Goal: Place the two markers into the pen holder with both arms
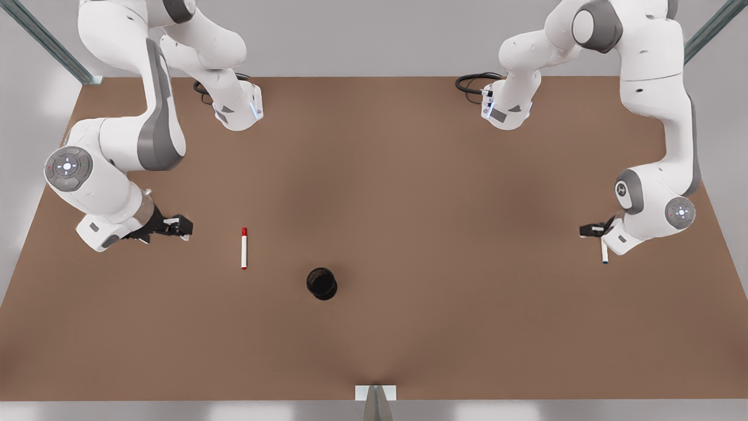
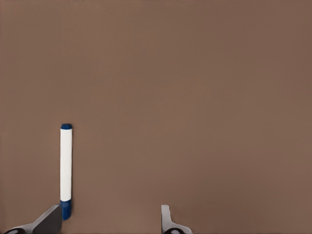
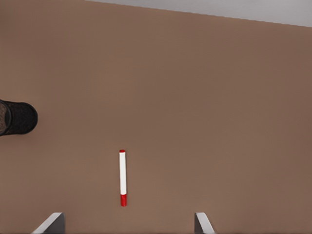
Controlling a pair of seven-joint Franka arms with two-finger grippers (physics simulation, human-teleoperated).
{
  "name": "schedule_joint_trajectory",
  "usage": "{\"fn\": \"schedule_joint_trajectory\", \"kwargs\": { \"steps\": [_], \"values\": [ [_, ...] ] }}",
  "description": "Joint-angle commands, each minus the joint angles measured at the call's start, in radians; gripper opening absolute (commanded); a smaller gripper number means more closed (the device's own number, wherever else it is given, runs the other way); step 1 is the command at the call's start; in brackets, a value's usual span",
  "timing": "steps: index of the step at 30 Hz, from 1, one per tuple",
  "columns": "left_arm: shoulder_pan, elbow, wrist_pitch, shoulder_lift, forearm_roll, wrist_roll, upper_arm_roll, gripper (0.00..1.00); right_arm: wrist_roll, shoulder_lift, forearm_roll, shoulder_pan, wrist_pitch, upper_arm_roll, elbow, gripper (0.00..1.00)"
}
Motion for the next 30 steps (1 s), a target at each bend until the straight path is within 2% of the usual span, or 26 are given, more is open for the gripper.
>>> {"fn": "schedule_joint_trajectory", "kwargs": {
  "steps": [1,5,7,10,14,18,20,25,27,30],
  "values": [
    [0.021,-0.003,0.191,0.024,0.012,0.479,0.014,1.0,-0.004,0.032,0.002,-0.017,0.112,0.0,-0.019,1.0],
    [0.073,0.022,0.28,0.109,0.012,0.517,0.014,1.0,-0.012,0.123,0.002,-0.048,0.247,0.007,-0.094,1.0],
    [0.075,0.071,0.282,0.172,-0.013,0.514,0.014,1.0,0.028,0.152,0.002,-0.041,0.249,0.046,-0.104,1.0],
    [0.075,0.132,0.28,0.238,-0.062,0.514,0.014,1.0,0.077,0.141,0.002,-0.046,0.262,0.099,-0.177,1.0],
    [0.105,0.132,0.282,0.261,-0.063,0.516,0.013,0.98,0.124,0.138,0.002,-0.047,0.35,0.13,-0.262,1.0],
    [0.107,0.132,0.282,0.276,-0.065,0.514,0.013,0.65,0.195,0.221,-0.001,-0.012,0.388,0.135,-0.211,1.0],
    [0.105,0.132,0.282,0.284,-0.085,0.516,0.013,0.64,0.23,0.268,-0.003,0.006,0.41,0.135,-0.212,1.0],
    [0.107,0.132,0.282,0.288,-0.088,0.514,0.013,0.48,0.235,0.311,-0.004,-0.008,0.466,0.132,-0.268,0.96],
    [0.105,0.132,0.28,0.288,-0.09,0.513,0.013,0.31,0.235,0.322,-0.003,-0.023,0.468,0.132,-0.288,0.93],
    [0.105,0.132,0.28,0.288,-0.09,0.51,0.013,0.21,0.239,0.31,-0.003,-0.026,0.466,0.133,-0.32,0.88]
  ]
}}
